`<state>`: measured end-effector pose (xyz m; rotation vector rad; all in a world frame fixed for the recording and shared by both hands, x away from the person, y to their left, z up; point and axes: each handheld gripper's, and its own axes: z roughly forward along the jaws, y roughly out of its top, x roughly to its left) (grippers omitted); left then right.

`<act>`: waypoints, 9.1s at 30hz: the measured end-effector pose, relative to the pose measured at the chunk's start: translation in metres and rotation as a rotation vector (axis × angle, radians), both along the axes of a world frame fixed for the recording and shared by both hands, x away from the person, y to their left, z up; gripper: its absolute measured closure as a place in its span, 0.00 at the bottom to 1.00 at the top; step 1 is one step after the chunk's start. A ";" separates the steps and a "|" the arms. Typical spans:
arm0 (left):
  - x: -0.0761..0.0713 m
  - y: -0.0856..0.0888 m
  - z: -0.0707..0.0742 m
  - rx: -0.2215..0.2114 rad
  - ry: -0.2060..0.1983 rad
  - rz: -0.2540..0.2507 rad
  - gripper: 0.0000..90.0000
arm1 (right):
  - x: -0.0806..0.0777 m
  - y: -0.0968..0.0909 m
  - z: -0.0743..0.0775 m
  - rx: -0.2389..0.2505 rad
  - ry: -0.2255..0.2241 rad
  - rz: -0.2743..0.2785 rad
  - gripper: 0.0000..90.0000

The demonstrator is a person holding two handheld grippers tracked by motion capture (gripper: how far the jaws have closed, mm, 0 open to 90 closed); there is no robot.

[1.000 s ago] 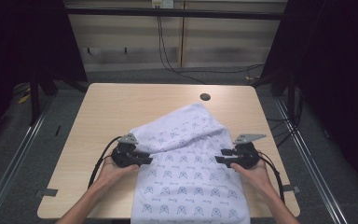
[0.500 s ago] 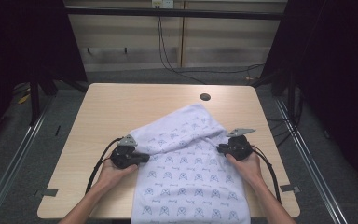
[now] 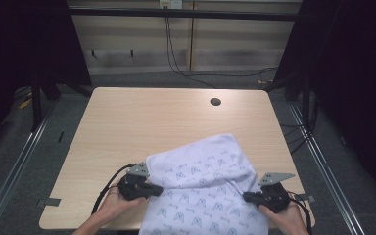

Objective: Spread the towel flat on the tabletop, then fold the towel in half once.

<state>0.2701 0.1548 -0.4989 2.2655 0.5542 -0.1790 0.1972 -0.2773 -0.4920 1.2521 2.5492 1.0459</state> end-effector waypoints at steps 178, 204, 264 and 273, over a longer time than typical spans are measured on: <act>0.093 0.045 0.036 -0.111 -0.122 0.334 0.79 | 0.138 0.006 0.015 0.019 -0.165 -0.096 0.72; 0.114 0.045 0.005 -0.029 -0.085 0.393 0.60 | 0.147 0.023 -0.011 -0.037 -0.133 -0.117 0.85; 0.163 0.016 0.167 -0.350 -0.323 0.414 0.97 | 0.202 -0.021 0.169 0.230 -0.399 -0.211 0.97; 0.100 0.033 0.121 -0.333 -0.250 0.277 0.97 | 0.134 -0.032 0.126 0.279 -0.349 -0.131 0.98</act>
